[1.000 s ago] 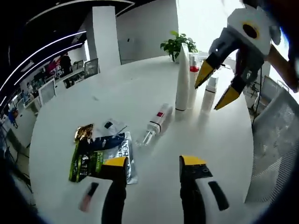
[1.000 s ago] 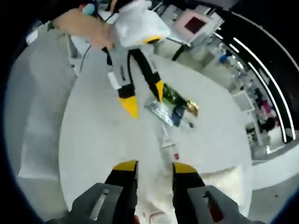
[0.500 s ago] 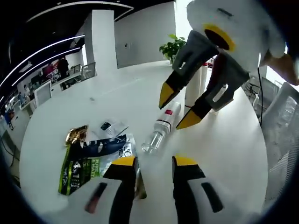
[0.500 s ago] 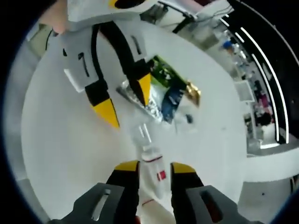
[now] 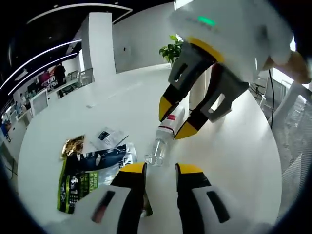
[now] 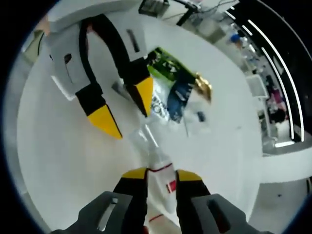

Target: Arrange the skincare products in the storage area until every visible bottle or jar stands upright without overlapping.

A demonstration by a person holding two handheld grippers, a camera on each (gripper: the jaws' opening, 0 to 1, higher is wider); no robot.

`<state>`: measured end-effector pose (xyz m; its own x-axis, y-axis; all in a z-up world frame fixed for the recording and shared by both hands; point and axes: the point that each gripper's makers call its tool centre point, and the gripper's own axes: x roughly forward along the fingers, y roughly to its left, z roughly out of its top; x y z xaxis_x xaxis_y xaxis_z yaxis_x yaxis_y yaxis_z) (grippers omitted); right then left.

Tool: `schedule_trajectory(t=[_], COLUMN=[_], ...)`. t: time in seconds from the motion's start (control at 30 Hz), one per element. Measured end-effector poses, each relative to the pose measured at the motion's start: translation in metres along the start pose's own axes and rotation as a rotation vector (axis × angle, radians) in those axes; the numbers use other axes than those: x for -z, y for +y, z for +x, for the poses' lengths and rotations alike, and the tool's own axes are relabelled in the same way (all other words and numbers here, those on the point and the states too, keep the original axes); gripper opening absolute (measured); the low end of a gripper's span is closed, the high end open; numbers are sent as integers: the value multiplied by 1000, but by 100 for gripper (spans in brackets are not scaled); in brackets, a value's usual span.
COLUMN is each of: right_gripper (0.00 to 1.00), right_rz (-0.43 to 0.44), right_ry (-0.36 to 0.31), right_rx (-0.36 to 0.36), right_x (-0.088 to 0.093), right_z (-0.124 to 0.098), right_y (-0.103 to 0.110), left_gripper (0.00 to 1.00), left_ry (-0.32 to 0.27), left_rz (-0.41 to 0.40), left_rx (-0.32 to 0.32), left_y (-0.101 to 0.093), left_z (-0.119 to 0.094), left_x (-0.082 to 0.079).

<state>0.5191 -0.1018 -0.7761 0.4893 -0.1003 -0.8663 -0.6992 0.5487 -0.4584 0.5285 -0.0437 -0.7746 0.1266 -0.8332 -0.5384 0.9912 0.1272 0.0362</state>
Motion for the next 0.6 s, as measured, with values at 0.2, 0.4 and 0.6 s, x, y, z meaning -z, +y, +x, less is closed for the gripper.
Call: schedule_trajectory(t=[0.2,0.4,0.6], right_gripper=[13,12,12], right_rz=[-33,-76,-68], right_ry=[-9,-56,-98], right_rx=[-6,-5,-4], right_x=[-3,-16,-29], right_z=[1,-5,-10], right_y=[2,14,27], left_gripper=[25,24,22], left_ry=[-23,-25,-39], left_rz=[-10,-20,-79], left_rx=[-3,-3,-2], left_y=[1,4,-1], left_z=[0,-7,-23], left_x=[-4,-1,3])
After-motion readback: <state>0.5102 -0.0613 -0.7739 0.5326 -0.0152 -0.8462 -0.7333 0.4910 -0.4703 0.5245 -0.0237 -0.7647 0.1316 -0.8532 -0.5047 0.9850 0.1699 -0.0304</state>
